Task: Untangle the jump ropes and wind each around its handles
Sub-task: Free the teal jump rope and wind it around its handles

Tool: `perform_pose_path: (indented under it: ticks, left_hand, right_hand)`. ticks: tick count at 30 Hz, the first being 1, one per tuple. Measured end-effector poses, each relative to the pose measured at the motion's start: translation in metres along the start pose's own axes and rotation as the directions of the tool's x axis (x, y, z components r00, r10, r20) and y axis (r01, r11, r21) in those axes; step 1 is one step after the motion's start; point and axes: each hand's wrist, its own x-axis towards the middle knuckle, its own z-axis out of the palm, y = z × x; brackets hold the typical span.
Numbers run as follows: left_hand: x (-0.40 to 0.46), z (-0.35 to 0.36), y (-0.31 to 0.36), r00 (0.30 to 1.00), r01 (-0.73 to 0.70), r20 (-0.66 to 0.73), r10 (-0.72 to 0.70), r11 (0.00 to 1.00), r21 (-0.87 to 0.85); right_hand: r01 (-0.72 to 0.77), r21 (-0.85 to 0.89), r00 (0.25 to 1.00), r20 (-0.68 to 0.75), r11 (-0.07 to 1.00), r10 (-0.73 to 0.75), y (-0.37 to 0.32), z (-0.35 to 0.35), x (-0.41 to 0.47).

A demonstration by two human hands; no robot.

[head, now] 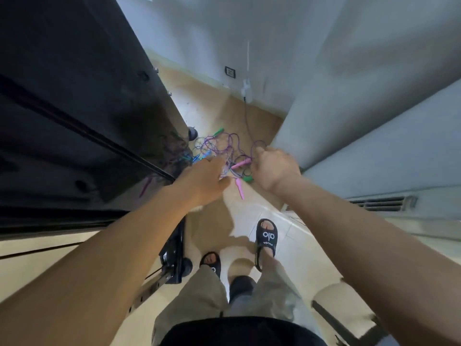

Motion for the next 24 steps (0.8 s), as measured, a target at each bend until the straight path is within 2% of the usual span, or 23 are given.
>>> perform_pose_path:
  ticks: [5, 9, 18, 24]
  left_hand:
    - [0.044, 0.006, 0.001, 0.996, 0.083, -0.017, -0.085, 0.994, -0.066]
    - [0.075, 0.010, -0.008, 0.991, 0.132, 0.038, -0.128, 0.982, -0.134]
    - [0.186, 0.030, -0.070, 0.991, 0.105, 0.096, -0.093, 0.986, -0.130]
    - [0.262, 0.065, -0.109, 0.997, 0.053, 0.061, -0.045, 0.989, -0.141]
  right_hand:
    - [0.065, -0.111, 0.997, 0.046, 0.992, -0.060, 0.024, 0.009, 0.051]
    - [0.061, -0.108, 0.994, 0.097, 0.992, -0.050, 0.032, 0.020, 0.093]
    - [-0.018, -0.104, 0.992, 0.121, 0.994, 0.030, 0.026, 0.058, 0.194]
    - [-0.016, -0.076, 0.991, 0.132, 0.997, 0.026, 0.031, 0.123, 0.259]
